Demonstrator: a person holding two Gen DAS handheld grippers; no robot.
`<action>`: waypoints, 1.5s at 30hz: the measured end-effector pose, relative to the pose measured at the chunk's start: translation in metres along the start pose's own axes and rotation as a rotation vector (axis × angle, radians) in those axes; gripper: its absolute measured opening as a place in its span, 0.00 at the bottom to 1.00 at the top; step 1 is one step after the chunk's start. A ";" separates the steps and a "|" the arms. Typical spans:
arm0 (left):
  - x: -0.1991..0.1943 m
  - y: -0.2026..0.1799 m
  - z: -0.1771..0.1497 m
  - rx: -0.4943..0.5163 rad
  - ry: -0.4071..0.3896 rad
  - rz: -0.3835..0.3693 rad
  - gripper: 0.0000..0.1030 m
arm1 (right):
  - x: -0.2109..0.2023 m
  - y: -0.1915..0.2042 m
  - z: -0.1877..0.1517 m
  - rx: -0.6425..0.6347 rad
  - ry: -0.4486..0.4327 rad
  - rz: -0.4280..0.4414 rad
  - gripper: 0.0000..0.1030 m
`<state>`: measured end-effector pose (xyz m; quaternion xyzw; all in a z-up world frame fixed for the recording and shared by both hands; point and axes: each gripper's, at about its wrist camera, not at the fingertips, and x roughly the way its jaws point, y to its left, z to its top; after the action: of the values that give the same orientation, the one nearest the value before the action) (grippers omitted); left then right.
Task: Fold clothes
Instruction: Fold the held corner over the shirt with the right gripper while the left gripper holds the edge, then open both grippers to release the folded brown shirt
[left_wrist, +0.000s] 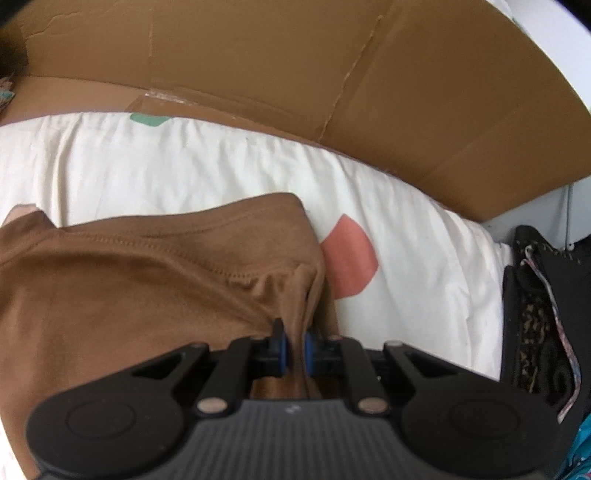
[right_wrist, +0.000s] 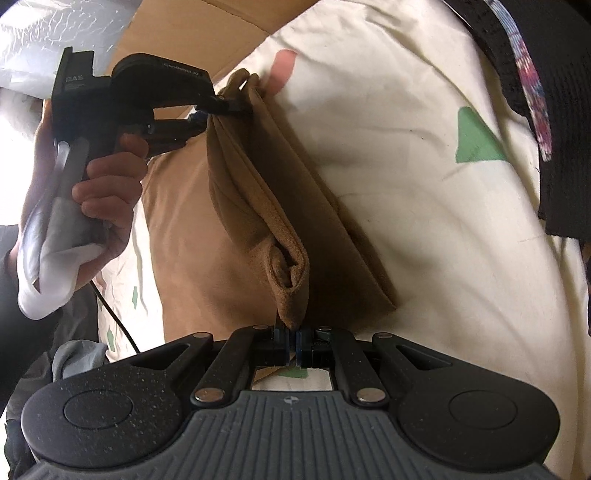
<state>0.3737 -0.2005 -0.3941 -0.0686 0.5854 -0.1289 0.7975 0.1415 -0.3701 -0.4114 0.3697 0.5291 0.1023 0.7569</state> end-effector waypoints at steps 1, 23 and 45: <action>0.000 -0.001 0.000 -0.001 0.000 0.001 0.10 | 0.002 -0.001 0.002 0.003 0.001 0.000 0.00; -0.036 -0.011 0.017 0.163 0.066 -0.032 0.21 | -0.004 -0.011 -0.005 -0.002 0.000 -0.007 0.05; 0.006 -0.025 -0.025 0.361 0.124 -0.003 0.21 | -0.025 -0.015 0.003 -0.033 -0.034 -0.101 0.12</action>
<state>0.3485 -0.2246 -0.4006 0.0827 0.6006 -0.2372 0.7591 0.1303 -0.3956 -0.4024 0.3319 0.5322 0.0664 0.7761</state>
